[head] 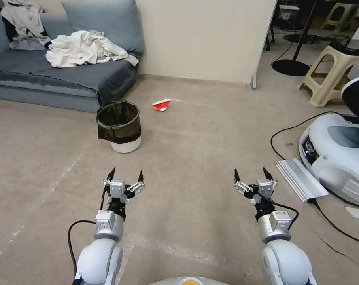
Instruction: Pick up the trash can from the floor.
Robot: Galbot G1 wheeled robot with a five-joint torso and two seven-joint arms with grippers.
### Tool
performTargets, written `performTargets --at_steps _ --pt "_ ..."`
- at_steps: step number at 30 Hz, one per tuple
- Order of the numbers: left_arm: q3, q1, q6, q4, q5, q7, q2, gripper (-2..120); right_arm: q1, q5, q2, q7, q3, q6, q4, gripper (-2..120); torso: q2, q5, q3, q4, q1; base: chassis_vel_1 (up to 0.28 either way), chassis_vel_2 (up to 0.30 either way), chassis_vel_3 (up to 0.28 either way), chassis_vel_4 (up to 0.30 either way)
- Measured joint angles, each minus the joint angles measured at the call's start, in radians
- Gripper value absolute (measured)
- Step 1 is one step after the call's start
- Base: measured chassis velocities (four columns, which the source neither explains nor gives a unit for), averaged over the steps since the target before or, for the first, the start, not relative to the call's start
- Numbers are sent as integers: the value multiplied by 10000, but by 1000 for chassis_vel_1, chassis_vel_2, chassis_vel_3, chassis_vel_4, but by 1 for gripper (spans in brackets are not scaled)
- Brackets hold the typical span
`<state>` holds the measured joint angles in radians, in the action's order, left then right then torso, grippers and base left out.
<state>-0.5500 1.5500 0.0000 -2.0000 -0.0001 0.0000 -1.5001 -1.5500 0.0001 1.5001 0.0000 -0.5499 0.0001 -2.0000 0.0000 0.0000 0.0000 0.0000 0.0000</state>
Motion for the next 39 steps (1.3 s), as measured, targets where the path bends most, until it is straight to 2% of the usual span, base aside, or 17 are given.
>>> performTargets --at_steps 21,24,26,28,30,31,32,35,36,38,39 --pt "0 0 0 -3 0 0 0 100 0 0 0 0 0 0 0 100 0 0 0 0 0 0 0 0 0" --pt "-70 58 172 -235 -138 18 0 100 -16 6 2 0 -12 -18 -25 100 0 -2 0 -1 0 0 0 0 0" --pt "-320 219 722 -894 -562 15 5 100 -147 132 37 0 -139 -313 -429 100 0 4 0 0 0 0 0 0 0" --pt "-378 261 870 -1055 -668 15 6 100 -180 169 44 0 -176 -398 -537 100 0 2 0 1 0 0 0 0 0" --pt "-708 492 1628 -1936 -1248 12 16 100 -463 459 120 -6 -453 -1040 -1384 100 0 0 0 1 0 0 0 0 0" --pt "-708 492 1628 -1936 -1248 12 16 100 -463 459 120 -6 -453 -1040 -1384 100 0 0 0 1 0 0 0 0 0" --pt "-852 593 1937 -2369 -1485 10 20 100 -605 593 161 -9 -595 -1345 -1836 100 1 2 0 1 0 0 0 0 0" --pt "-886 645 2021 -2544 -1562 50 25 100 -634 626 162 -22 -596 -1356 -1970 100 2 -6 -2 0 0 0 0 0 0" --pt "-1014 728 2142 -2770 -1676 56 39 100 -699 686 175 -27 -651 -1423 -2124 100 3 5 -1 -1 0 0 0 0 0" --pt "-1091 823 2269 -3004 -1813 152 44 100 -708 704 178 -31 -651 -1444 -2225 100 2 -9 -1 -3 0 0 0 0 0" --pt "-1391 1069 2556 -3460 -2102 281 88 100 -807 807 200 -43 -724 -1581 -2434 100 2 -5 0 2 0 0 0 0 0"
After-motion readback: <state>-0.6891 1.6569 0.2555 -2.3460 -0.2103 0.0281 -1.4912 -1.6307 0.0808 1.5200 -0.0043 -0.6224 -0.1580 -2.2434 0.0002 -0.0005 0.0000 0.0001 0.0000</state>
